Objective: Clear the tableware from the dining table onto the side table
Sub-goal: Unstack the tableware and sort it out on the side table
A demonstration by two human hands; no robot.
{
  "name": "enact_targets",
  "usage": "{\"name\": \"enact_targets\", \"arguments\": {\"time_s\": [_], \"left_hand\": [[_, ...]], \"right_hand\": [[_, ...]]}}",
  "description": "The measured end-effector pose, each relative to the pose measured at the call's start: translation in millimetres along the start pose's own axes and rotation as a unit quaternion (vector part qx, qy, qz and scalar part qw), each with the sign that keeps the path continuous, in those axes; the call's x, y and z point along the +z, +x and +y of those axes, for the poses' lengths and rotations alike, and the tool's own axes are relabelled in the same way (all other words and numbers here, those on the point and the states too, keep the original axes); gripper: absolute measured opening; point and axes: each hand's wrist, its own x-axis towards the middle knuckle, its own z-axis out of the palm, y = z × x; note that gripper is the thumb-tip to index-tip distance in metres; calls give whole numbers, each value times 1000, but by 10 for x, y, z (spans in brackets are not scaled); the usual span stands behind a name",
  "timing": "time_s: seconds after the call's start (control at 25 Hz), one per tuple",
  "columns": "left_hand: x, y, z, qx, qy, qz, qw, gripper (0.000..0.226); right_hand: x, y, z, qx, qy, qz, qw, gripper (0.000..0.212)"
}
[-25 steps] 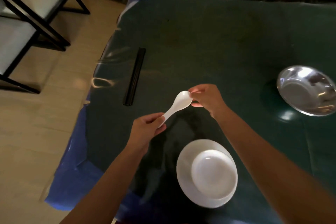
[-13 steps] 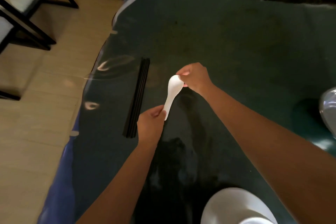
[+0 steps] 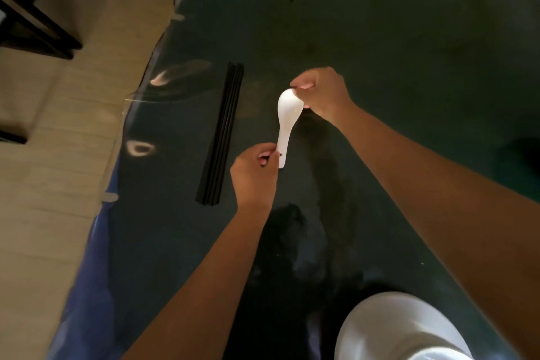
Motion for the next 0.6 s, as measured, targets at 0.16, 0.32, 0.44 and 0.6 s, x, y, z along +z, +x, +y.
{"name": "enact_targets", "arguments": {"time_s": [0.16, 0.32, 0.44, 0.6], "left_hand": [[-124, -135, 83, 34, 69, -30, 997, 30], [-200, -876, 186, 252, 138, -151, 946, 47], [-224, -1546, 203, 329, 172, -259, 892, 61], [-296, -2246, 78, 349, 249, -367, 826, 80]], "right_hand": [[-287, -300, 10, 10, 3, -8, 1000, 26], [-748, -1241, 219, 8, -39, -57, 998, 25], [-991, -2223, 456, -17, -88, -40, 995, 29], [-1082, -3518, 736, -6, -129, -37, 991, 47]]}}
